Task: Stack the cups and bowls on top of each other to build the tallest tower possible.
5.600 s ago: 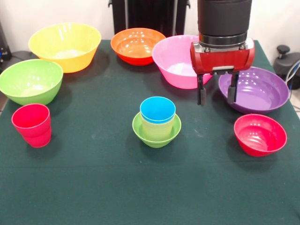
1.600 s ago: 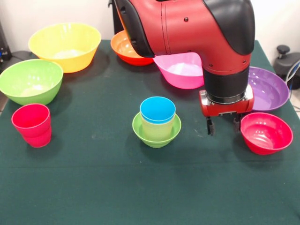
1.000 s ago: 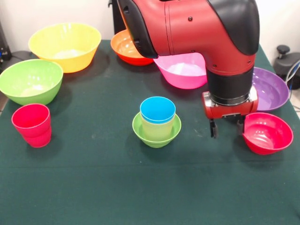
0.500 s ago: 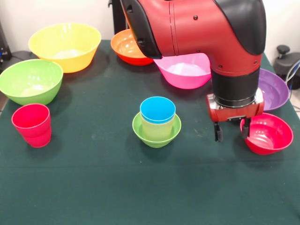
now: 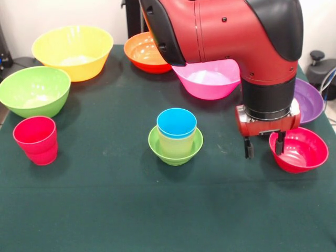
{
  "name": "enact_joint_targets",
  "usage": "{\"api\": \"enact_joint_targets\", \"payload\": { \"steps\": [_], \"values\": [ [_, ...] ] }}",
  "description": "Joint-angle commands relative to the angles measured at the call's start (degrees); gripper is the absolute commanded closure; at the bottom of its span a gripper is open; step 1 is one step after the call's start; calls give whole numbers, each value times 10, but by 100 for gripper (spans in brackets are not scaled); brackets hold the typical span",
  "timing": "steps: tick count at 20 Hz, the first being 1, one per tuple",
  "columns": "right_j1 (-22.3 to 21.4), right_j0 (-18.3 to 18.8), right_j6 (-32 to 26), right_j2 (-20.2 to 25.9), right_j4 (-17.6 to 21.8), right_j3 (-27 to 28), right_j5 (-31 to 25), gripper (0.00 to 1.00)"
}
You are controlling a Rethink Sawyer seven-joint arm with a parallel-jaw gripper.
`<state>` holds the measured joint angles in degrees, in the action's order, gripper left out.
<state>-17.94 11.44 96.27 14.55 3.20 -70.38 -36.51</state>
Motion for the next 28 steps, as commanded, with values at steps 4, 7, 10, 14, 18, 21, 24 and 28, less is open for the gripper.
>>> {"api": "enact_joint_targets", "payload": {
  "steps": [4, 7, 10, 14, 18, 21, 24, 28],
  "values": [
    [8, -19, 43, 43, -15, -6, -14, 0],
    [9, -19, 37, 44, -14, -10, -13, 0],
    [11, -20, 34, 46, -15, -11, -10, 0],
    [14, -23, 31, 43, -13, -10, -5, 0],
    [16, -24, 28, 38, -7, -9, -5, 0],
    [14, -23, 27, 36, -3, -18, 2, 0],
    [16, -25, 27, 32, 0, -15, 2, 0],
    [20, -26, 27, 31, 2, -15, 8, 0]
  ]
}}
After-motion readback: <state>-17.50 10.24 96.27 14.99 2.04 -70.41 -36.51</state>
